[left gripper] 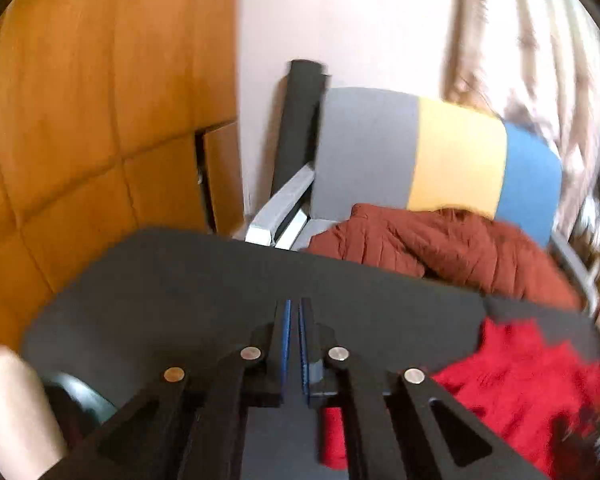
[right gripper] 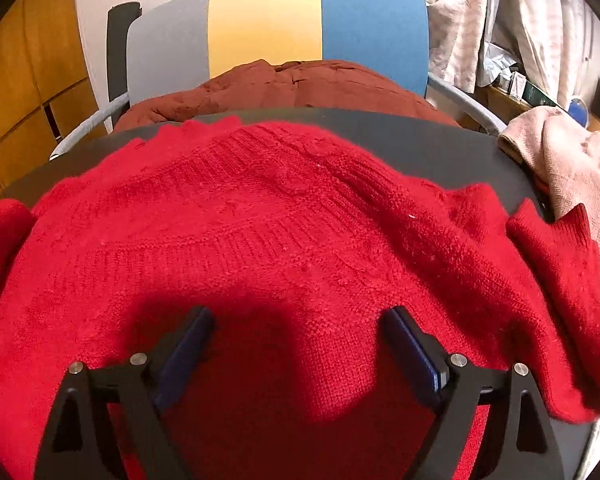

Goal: Fold clothes

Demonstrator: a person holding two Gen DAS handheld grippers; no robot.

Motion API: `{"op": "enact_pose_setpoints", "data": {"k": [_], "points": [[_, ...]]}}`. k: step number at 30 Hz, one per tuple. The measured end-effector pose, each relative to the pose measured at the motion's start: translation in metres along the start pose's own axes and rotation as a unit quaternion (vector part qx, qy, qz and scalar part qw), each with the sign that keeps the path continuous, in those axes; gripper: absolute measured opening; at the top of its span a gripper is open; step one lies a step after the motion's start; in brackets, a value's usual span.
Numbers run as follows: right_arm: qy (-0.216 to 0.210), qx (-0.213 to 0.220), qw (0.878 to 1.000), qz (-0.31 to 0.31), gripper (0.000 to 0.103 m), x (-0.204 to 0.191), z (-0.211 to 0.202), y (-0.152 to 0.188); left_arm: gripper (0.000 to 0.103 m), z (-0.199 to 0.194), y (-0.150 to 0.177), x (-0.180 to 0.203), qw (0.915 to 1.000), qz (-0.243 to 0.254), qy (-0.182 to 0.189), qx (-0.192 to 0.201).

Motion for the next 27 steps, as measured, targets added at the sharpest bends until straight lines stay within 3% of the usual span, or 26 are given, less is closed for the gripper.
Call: {"op": "enact_pose_setpoints", "data": {"k": [2, 4, 6, 11, 15, 18, 21, 23, 27], "points": [[0.0, 0.0, 1.0, 0.0, 0.089, 0.001, 0.0, 0.0, 0.013, 0.012, 0.02, 0.006, 0.999, 0.0, 0.028, -0.035], [0.001, -0.001, 1.0, 0.001, 0.091, 0.001, 0.0, -0.001, 0.027, 0.036, 0.048, 0.001, 0.9932, -0.049, 0.067, -0.081], [0.001, -0.001, 1.0, 0.001, 0.092, 0.002, 0.0, -0.001, 0.038, 0.064, 0.082, -0.005, 0.982, -0.108, 0.094, -0.124], [0.001, -0.001, 1.0, 0.0, 0.093, 0.003, 0.001, -0.001, 0.049, 0.105, 0.131, -0.017, 0.964, -0.176, 0.117, -0.162], [-0.001, -0.001, 1.0, 0.0, 0.093, 0.005, 0.001, 0.0, 0.052, 0.119, 0.141, -0.008, 0.9589, -0.183, 0.149, -0.158], [-0.003, -0.001, 1.0, 0.0, 0.094, 0.006, 0.002, 0.0, 0.048, 0.119, 0.143, 0.005, 0.9571, -0.173, 0.178, -0.15], [-0.005, -0.001, 1.0, 0.001, 0.094, 0.007, 0.002, 0.0, 0.011, 0.117, 0.145, 0.018, 0.9531, -0.163, 0.2, -0.158], [-0.005, -0.001, 1.0, 0.001, 0.094, 0.007, 0.002, 0.001, 0.01, 0.108, 0.14, 0.024, 0.9534, -0.157, 0.208, -0.153], [-0.006, 0.0, 1.0, 0.001, 0.094, 0.008, 0.002, 0.001, 0.008, 0.064, 0.083, 0.017, 0.9762, -0.104, 0.165, -0.094]]}}
Point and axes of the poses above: each gripper's, at about its wrist camera, not at the fingertips, and z roughly the way its jaws point, x to its right, y to its underside, the point moved 7 cm from there along z, roughly the way its jaws point, and after that the axes turned 6 degrees about y, right-handed, at the moved point
